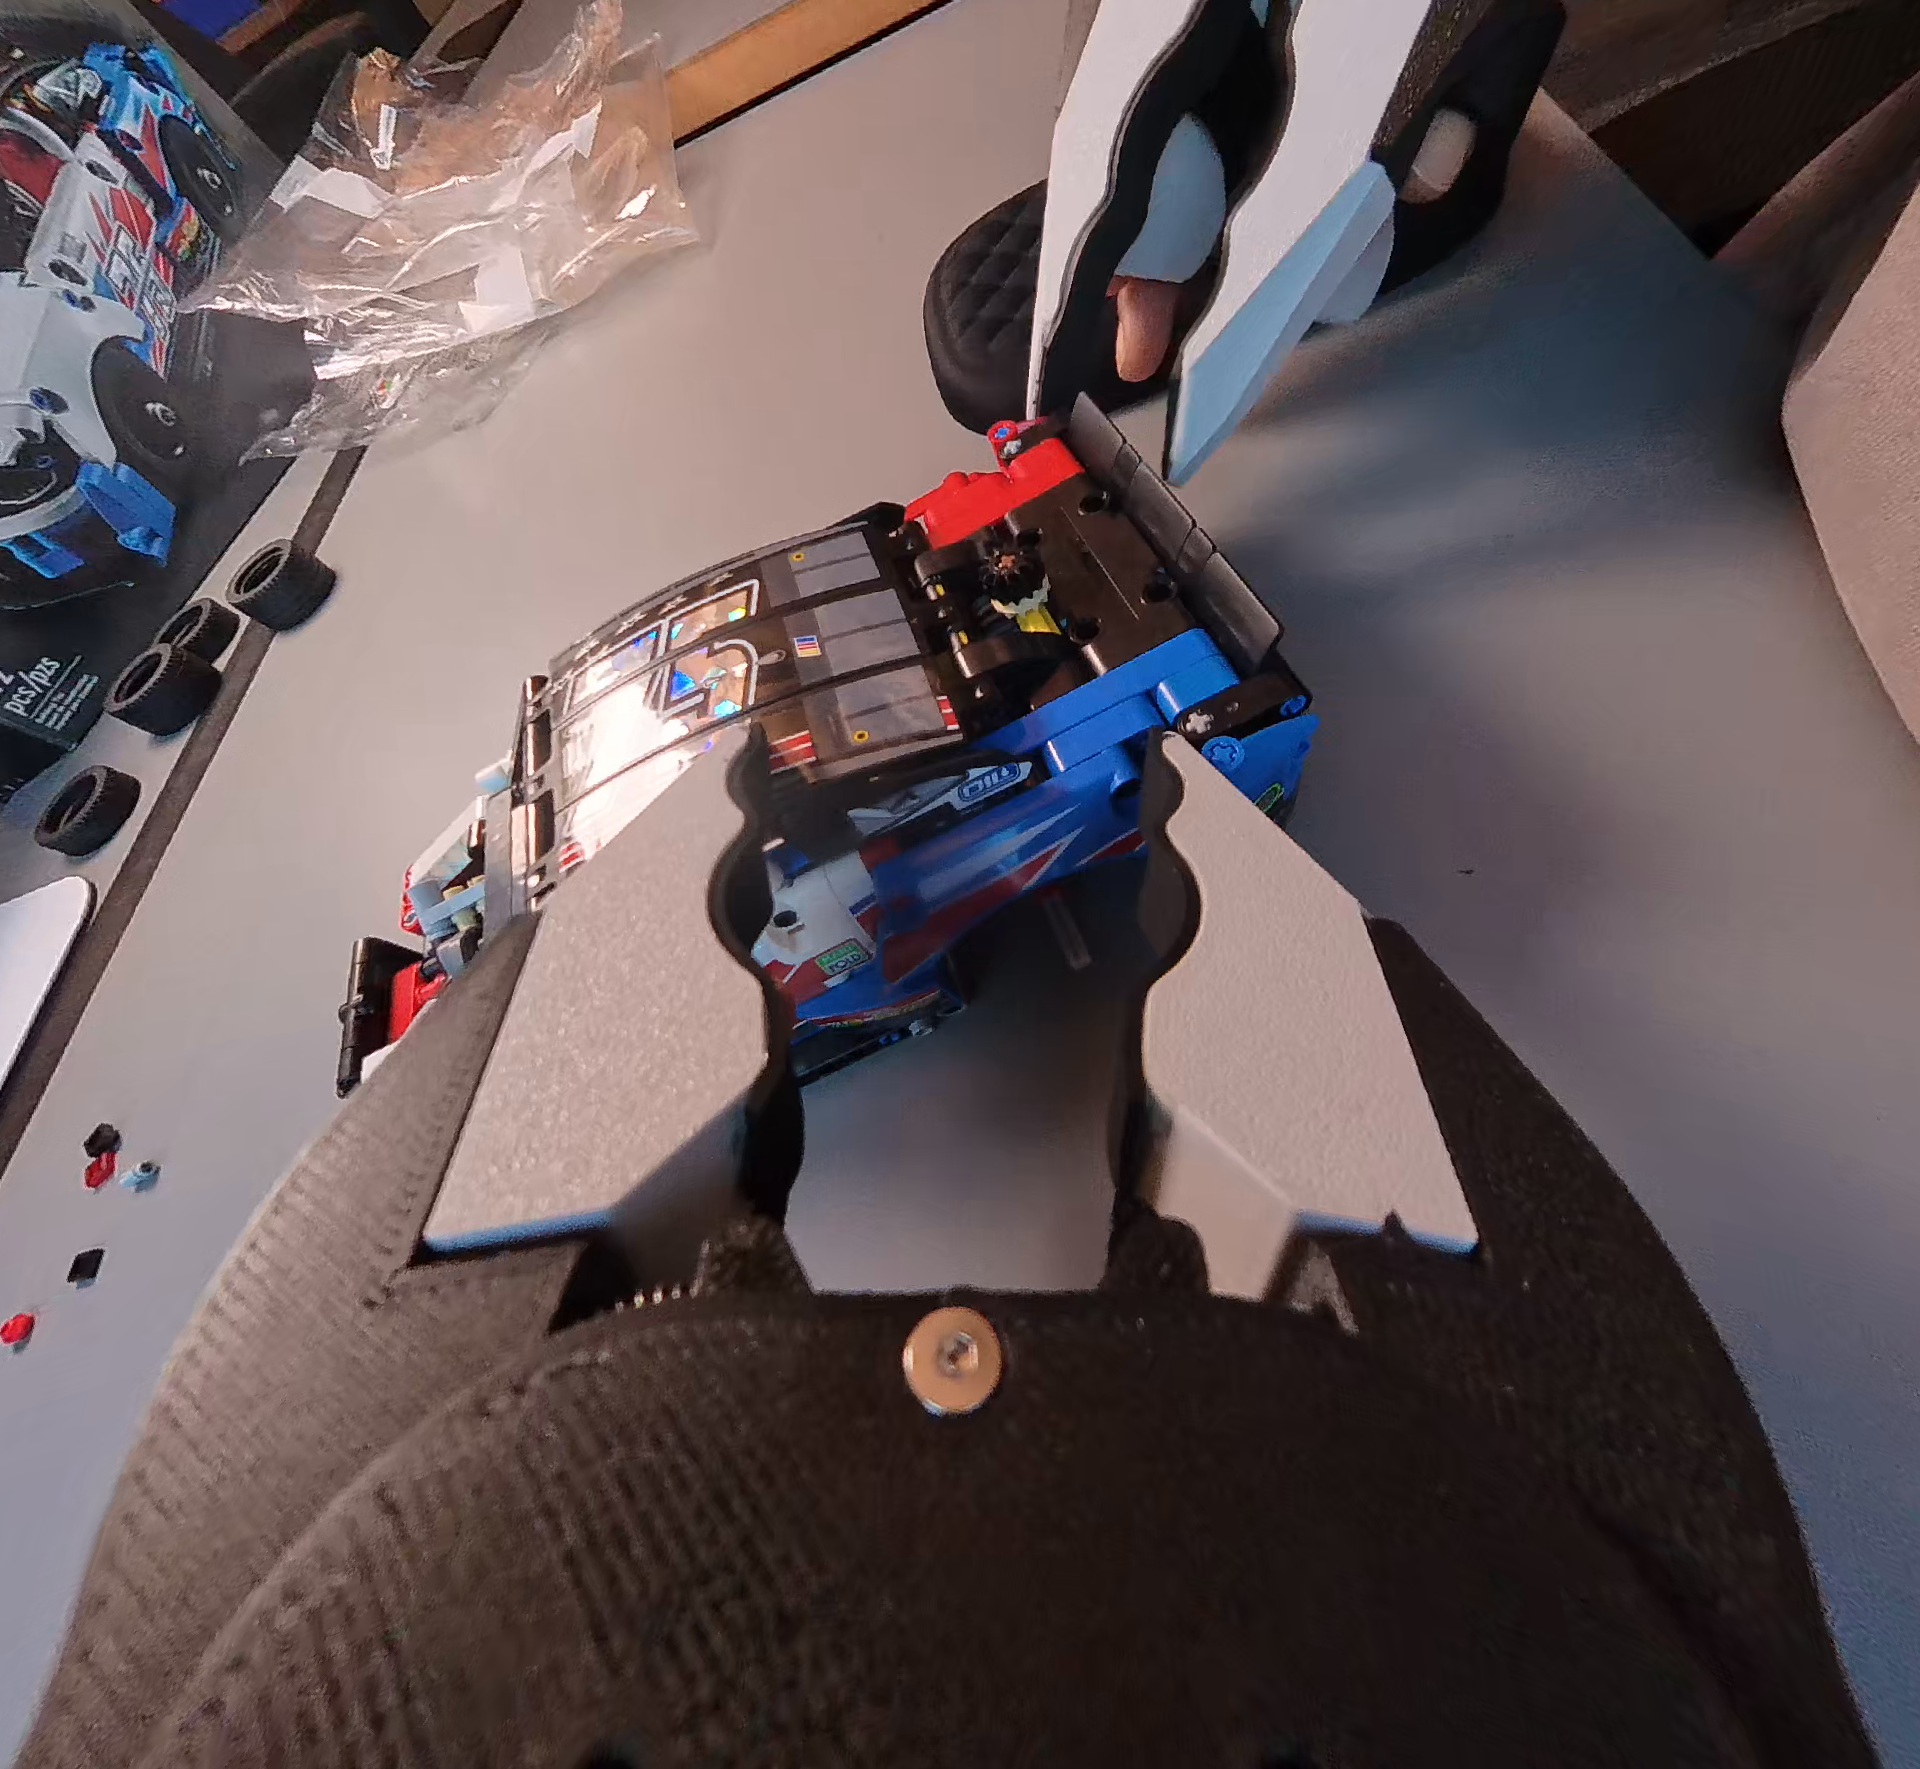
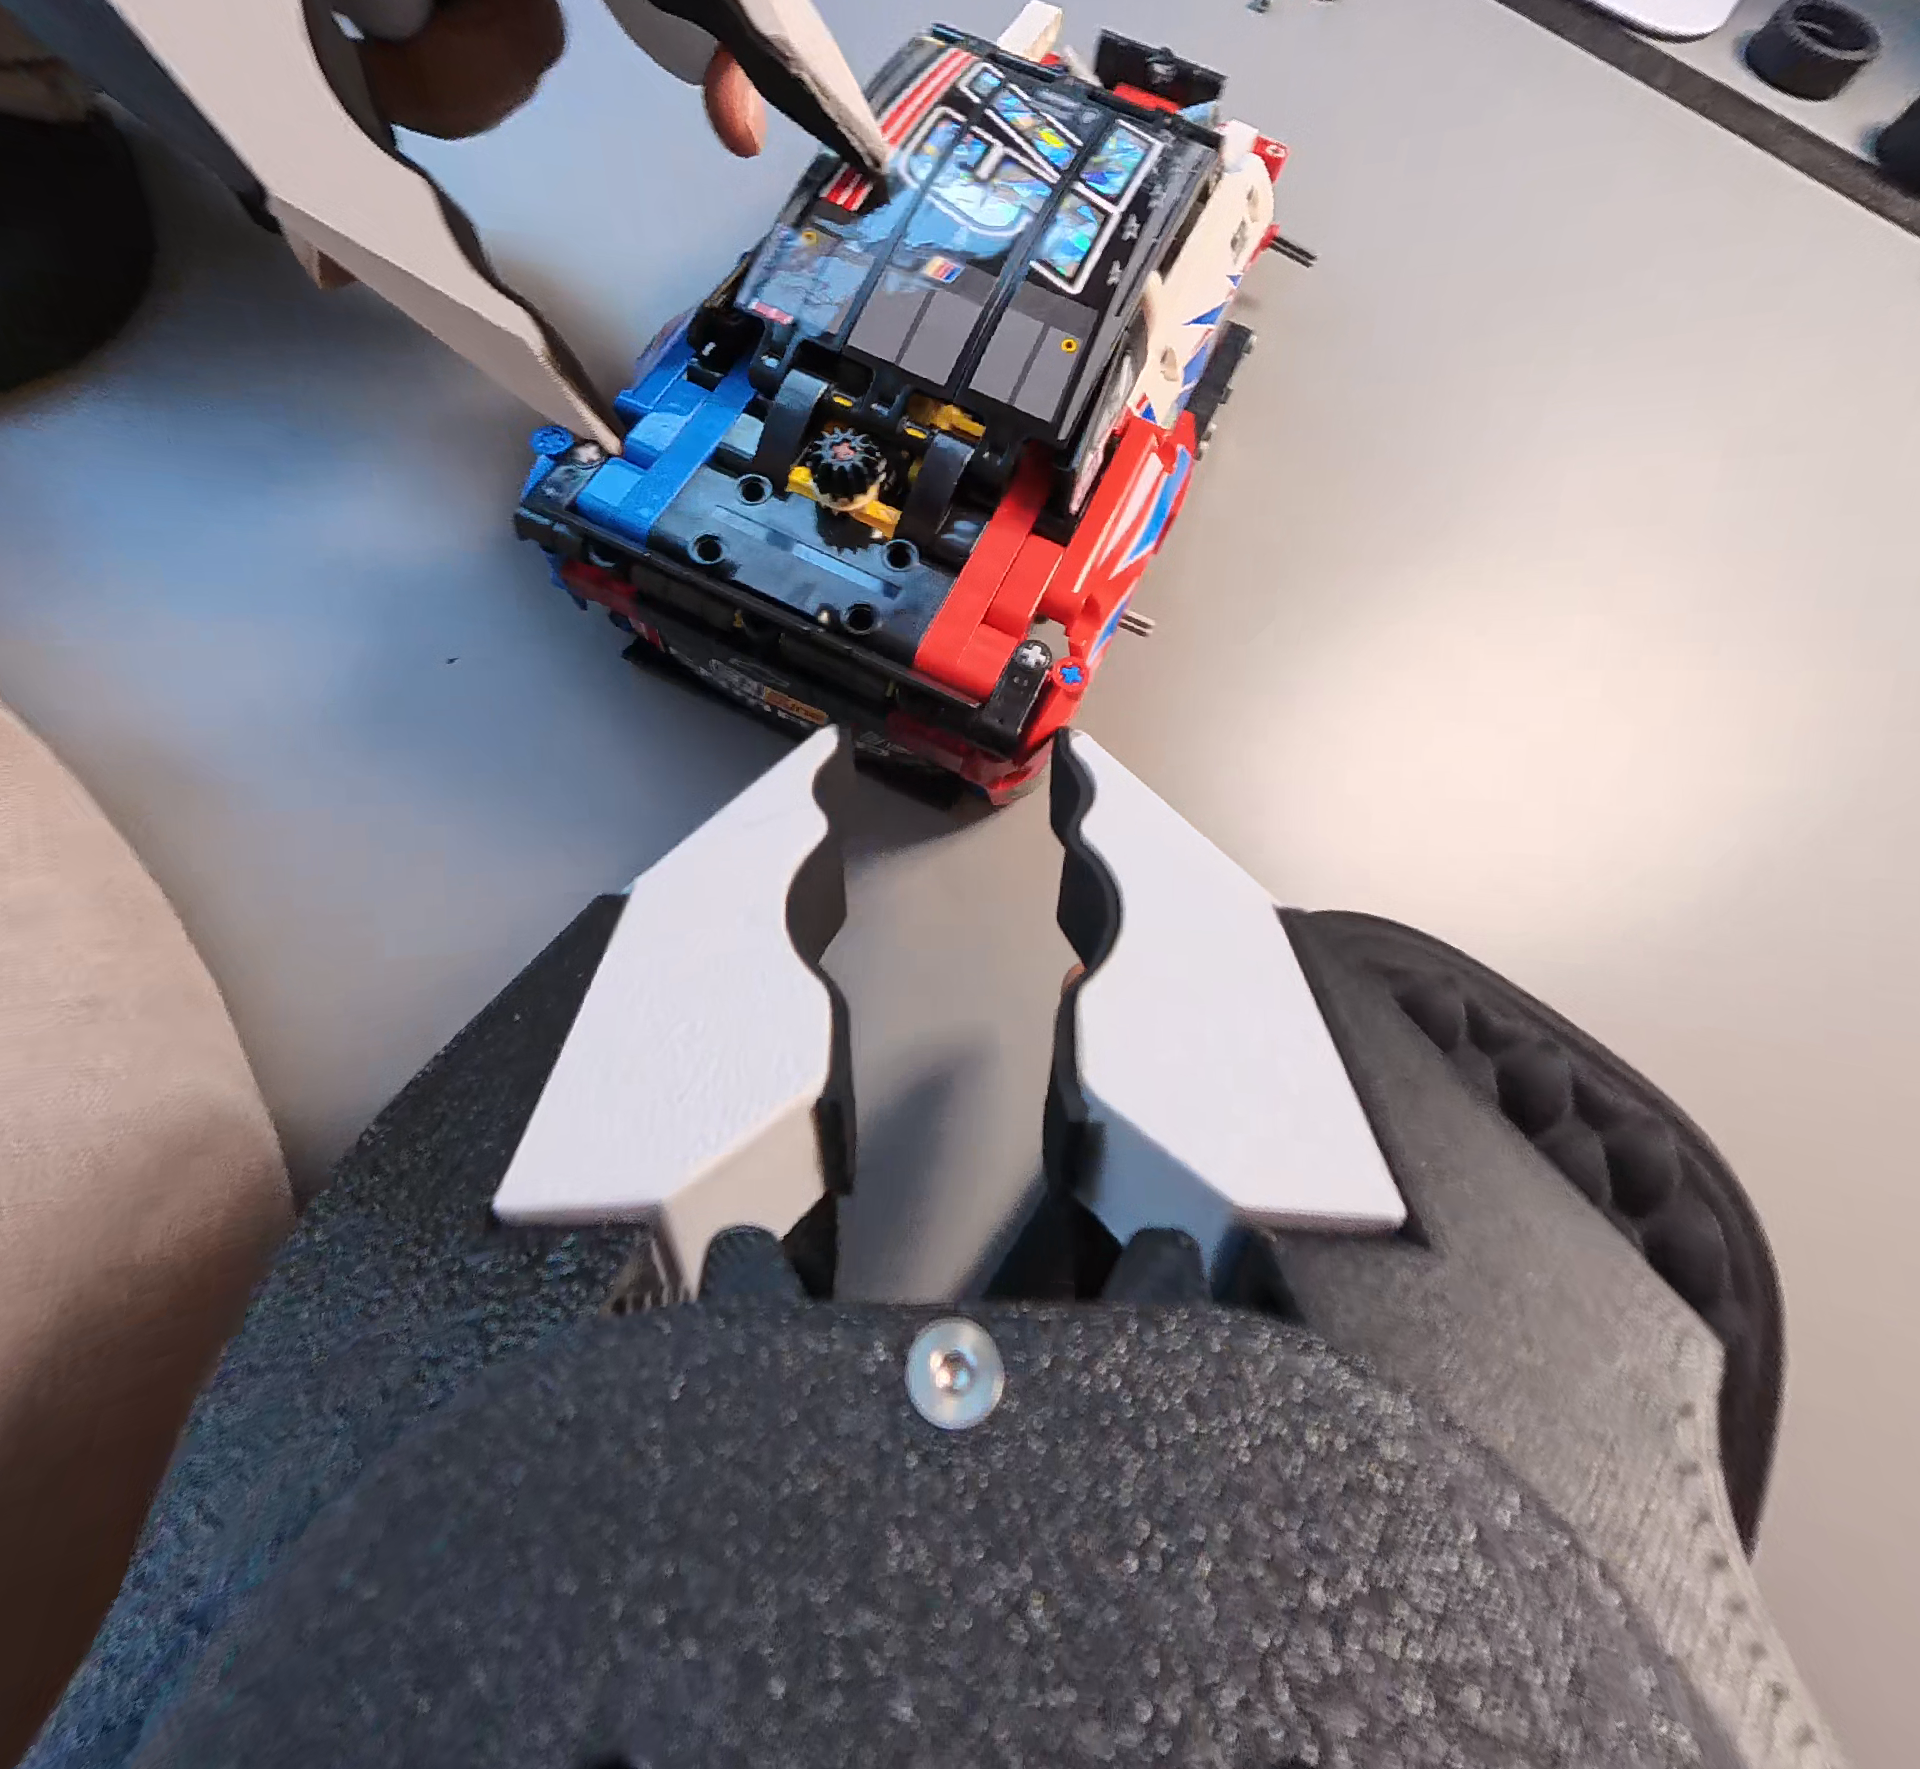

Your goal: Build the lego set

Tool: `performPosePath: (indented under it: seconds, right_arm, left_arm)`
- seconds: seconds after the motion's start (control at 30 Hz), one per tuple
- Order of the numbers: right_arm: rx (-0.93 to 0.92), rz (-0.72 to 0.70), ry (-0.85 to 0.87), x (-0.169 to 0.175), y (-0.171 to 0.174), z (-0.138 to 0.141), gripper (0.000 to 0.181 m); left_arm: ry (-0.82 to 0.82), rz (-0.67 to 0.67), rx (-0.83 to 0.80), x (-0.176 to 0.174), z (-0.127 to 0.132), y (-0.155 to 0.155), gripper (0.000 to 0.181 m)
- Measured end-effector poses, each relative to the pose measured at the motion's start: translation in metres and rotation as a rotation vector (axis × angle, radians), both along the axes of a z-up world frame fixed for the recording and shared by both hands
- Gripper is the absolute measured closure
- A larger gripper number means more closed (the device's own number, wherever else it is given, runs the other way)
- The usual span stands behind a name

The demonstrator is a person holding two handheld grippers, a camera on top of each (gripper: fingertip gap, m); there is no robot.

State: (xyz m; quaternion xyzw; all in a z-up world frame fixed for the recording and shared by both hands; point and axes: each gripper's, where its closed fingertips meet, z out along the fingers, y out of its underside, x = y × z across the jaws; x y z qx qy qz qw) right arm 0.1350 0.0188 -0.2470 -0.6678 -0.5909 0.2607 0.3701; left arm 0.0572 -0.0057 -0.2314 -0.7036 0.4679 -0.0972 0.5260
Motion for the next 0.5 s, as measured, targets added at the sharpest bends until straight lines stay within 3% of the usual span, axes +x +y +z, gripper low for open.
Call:
performPosePath:
  seconds: [0.23,0.5]
  right_arm:
    - [0.037,0.233,0.021,0.005,-0.002,0.005,0.116]
    - [0.11,0.441,0.002,0.001,0.011,-0.001,0.119]
  left_arm:
    - [-0.044,-0.028,0.019,-0.002,0.001,0.0,0.11]
    - [-0.228,0.138,-0.107,-0.024,0.018,-0.006,0.101]
